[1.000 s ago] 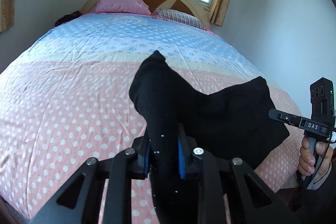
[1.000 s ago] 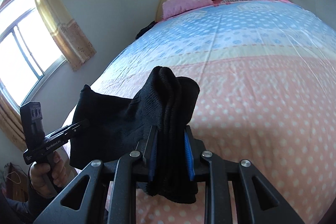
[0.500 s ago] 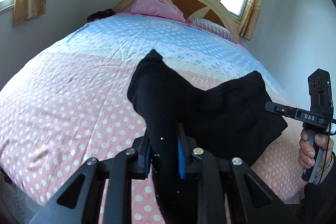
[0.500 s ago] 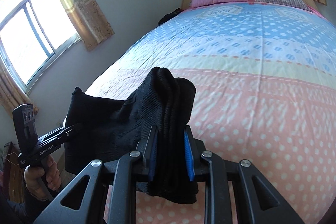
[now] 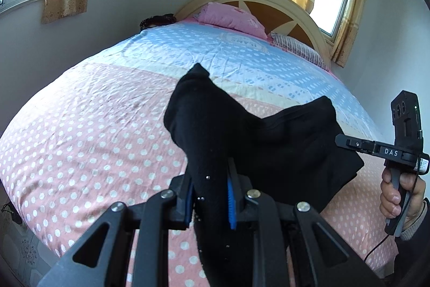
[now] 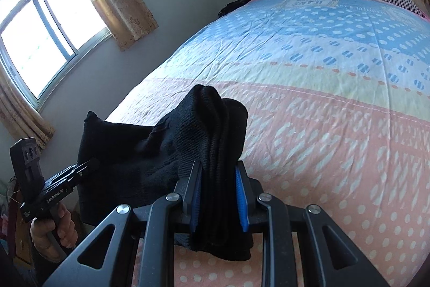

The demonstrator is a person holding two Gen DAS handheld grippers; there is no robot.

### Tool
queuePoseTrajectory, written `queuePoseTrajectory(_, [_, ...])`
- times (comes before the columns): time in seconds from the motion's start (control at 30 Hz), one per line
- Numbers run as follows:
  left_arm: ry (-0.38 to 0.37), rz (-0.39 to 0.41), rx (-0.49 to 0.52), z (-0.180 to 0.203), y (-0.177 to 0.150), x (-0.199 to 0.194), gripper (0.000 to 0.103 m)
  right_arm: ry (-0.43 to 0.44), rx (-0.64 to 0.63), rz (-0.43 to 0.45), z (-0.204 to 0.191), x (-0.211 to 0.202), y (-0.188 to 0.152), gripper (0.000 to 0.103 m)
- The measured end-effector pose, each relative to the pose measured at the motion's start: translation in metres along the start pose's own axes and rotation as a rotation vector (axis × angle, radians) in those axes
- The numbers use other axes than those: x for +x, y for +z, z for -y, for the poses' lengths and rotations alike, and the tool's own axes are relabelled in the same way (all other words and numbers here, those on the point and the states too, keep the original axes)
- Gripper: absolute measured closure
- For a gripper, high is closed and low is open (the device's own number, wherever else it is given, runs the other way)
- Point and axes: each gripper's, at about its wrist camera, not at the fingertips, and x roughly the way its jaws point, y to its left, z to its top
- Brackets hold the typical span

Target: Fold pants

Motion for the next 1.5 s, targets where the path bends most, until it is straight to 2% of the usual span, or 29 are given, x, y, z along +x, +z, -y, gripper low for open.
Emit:
queuePoseTrajectory(0.17, [0.052, -0.077, -0.027, -0.020, -0.017, 0.024, 0.079, -0.032, 0.057, -0.080, 0.021, 0.043, -0.007, 0.076])
queuePoseTrajectory(0.2, [0.074, -0.096, -0.028, -0.023, -0.022, 0.030, 0.071, -0.035, 0.075, -0.089, 0.027, 0.047, -0.009, 0.075])
queuePoseTrajectory(0.23, [0.100, -0.106, -0.027, -0.024, -0.026, 0.035, 0.067, -0.028, 0.102, -0.094, 0.033, 0.051, -0.010, 0.069])
queuePoseTrajectory(0.27, [0.122, -0.105, -0.025, -0.025, -0.029, 0.036, 0.055, -0.034, 0.122, -0.094, 0.038, 0.053, -0.011, 0.057])
queuePoseTrajectory(0.3, [0.145, -0.096, -0.018, -0.025, -0.031, 0.036, 0.043, -0.044, 0.131, -0.087, 0.042, 0.053, -0.013, 0.052])
queuePoseTrajectory(0.37, [0.201, -0.080, -0.007, -0.024, -0.034, 0.032, 0.028, -0.057, 0.132, -0.061, 0.046, 0.046, -0.015, 0.049])
queuePoseTrajectory(0.47, [0.217, -0.076, -0.023, -0.028, -0.039, 0.025, 0.021, -0.117, 0.127, -0.005, 0.045, 0.025, -0.018, 0.049])
queuePoseTrajectory(0.53, [0.239, -0.068, -0.037, -0.040, -0.037, 0.019, 0.019, -0.190, 0.129, 0.054, 0.047, 0.005, -0.021, 0.049])
queuePoseTrajectory(0.63, [0.281, -0.050, -0.045, -0.043, -0.040, 0.006, 0.018, -0.196, 0.175, 0.105, 0.052, -0.024, -0.029, 0.049])
queuePoseTrajectory(0.7, [0.313, -0.035, -0.048, -0.039, -0.039, -0.003, 0.018, -0.235, 0.182, 0.129, 0.049, -0.042, -0.037, 0.049])
queuePoseTrajectory(0.77, [0.348, 0.016, -0.035, -0.032, -0.037, -0.017, 0.018, -0.285, 0.168, 0.161, 0.039, -0.063, -0.046, 0.049])
queuePoseTrajectory(0.83, [0.361, 0.072, -0.018, -0.021, -0.032, -0.031, 0.018, -0.296, 0.147, 0.195, 0.021, -0.085, -0.057, 0.048])
queuePoseTrajectory(0.97, [0.317, 0.159, -0.004, 0.004, -0.021, -0.059, 0.018, -0.308, 0.051, 0.283, -0.028, -0.122, -0.077, 0.042])
queuePoseTrajectory(1.07, [0.284, 0.221, 0.021, 0.022, -0.016, -0.080, 0.011, -0.312, -0.038, 0.326, -0.063, -0.141, -0.087, 0.040])
queuePoseTrajectory(1.17, [0.264, 0.282, 0.041, 0.035, -0.013, -0.101, 0.009, -0.317, -0.085, 0.352, -0.086, -0.156, -0.093, 0.040])
queuePoseTrajectory(1.3, [0.248, 0.326, 0.053, 0.048, -0.007, -0.115, 0.007, -0.322, -0.107, 0.376, -0.101, -0.172, -0.099, 0.040])
queuePoseTrajectory(1.5, [0.227, 0.347, 0.046, 0.050, -0.005, -0.120, 0.005, -0.332, -0.125, 0.395, -0.114, -0.185, -0.107, 0.040])
